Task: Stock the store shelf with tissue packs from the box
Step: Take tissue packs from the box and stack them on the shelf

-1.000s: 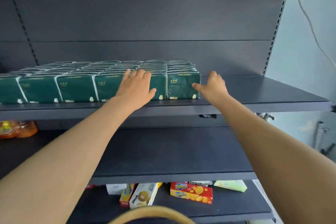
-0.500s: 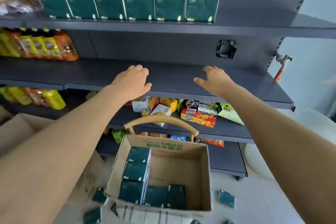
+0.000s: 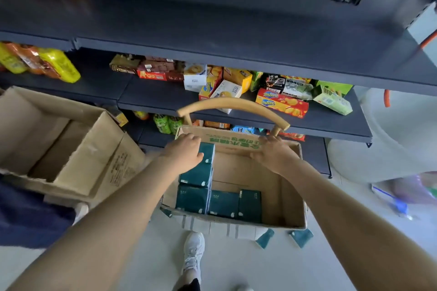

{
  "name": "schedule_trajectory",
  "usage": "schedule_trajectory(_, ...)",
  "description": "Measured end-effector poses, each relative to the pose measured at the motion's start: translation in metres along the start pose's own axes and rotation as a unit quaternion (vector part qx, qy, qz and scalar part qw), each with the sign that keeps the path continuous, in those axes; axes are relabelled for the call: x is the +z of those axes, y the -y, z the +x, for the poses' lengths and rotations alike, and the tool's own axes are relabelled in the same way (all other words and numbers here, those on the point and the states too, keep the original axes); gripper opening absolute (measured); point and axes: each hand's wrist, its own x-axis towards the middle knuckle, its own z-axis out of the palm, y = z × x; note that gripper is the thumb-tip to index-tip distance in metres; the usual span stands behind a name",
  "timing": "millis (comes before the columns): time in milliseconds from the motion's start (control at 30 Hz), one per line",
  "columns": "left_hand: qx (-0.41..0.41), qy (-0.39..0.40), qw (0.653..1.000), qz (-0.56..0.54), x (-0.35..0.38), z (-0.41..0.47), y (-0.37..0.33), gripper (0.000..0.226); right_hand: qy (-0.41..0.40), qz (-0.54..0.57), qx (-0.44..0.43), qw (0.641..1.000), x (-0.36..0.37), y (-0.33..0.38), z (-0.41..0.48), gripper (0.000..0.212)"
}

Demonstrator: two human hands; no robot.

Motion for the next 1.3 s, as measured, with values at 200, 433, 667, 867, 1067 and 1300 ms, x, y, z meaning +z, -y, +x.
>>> schedule_trajectory(200,0.033,0.109,0.993,-0.010,0.082,0.032,0.045,0.040,0.132,0.046,0.067,0.988,0.096,0.020,0.043,0.059)
schedule_trajectory(433,0.050,0.156,0.986,0.032,0.160,0.056,0.066,0.037,0.216,0.078,0.115,0.966,0.190,0.026,0.076,0.056)
schedule_trajectory(667,0.051,0.092,0.994,0.035,0.200,0.067,0.068,0.039,0.260,0.092,0.119,0.954,0.260,0.029,0.109,0.071)
schedule_trajectory(867,-0.009,0.059,0.996,-0.071,0.220,0.059,0.062,0.035,0.189,0.024,0.098,0.977,0.283,0.032,0.108,0.054)
schedule_trajectory(1067,-0.147,0.058,0.963,-0.217,0.230,0.052,0.054,0.036,0.198,0.126,0.151,0.960,0.254,0.016,0.106,0.056)
schedule_trajectory(1300,-0.480,0.005,0.618,-0.623,0.235,0.067,0.022,0.022,0.134,0.386,0.280,0.869,0.228,-0.018,0.091,0.058)
